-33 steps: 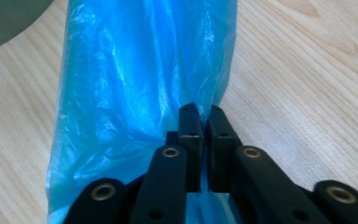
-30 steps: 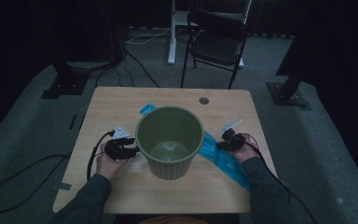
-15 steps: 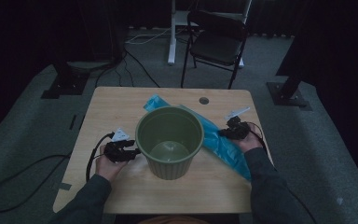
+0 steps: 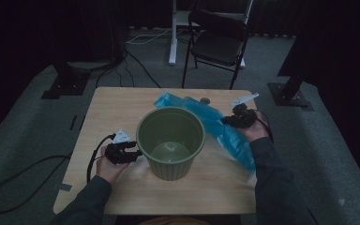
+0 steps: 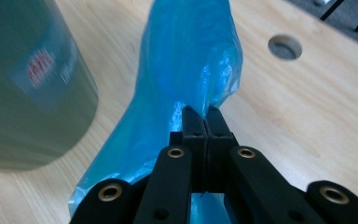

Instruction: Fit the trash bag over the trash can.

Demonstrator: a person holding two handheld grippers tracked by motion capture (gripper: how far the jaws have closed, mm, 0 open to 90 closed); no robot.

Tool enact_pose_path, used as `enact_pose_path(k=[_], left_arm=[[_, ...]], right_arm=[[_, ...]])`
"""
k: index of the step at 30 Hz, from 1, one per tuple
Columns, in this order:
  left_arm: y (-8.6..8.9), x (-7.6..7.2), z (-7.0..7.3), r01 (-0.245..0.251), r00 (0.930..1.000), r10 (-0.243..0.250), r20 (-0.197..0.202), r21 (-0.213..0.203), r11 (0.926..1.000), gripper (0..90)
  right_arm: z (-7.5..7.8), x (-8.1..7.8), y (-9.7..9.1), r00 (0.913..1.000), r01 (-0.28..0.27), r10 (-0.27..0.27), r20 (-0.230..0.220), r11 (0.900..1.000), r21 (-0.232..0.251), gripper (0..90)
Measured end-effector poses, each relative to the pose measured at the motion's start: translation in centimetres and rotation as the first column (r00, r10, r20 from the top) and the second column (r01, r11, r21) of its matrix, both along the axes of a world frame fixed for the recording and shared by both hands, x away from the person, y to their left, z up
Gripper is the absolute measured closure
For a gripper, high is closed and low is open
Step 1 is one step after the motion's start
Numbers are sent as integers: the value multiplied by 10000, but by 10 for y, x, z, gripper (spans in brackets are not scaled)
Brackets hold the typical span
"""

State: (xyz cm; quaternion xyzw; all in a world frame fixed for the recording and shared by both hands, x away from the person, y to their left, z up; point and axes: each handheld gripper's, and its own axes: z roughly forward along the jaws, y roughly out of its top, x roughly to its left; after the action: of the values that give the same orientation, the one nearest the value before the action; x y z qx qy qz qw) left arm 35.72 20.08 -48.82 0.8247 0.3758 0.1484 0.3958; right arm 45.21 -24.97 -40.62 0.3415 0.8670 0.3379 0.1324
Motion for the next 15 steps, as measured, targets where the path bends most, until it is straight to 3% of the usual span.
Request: enact_pose_path(k=[11, 15], left_arm=[[-1, -1, 1, 123, 9999, -122, 25, -42, 9999, 484], [-1, -1, 1, 134, 9999, -134, 34, -20, 9999, 486]], right_arm=[[39, 3, 5, 9982, -330, 302, 522, 9981, 524, 899], [43, 4, 7, 9977, -395, 364, 580, 9978, 526, 900]])
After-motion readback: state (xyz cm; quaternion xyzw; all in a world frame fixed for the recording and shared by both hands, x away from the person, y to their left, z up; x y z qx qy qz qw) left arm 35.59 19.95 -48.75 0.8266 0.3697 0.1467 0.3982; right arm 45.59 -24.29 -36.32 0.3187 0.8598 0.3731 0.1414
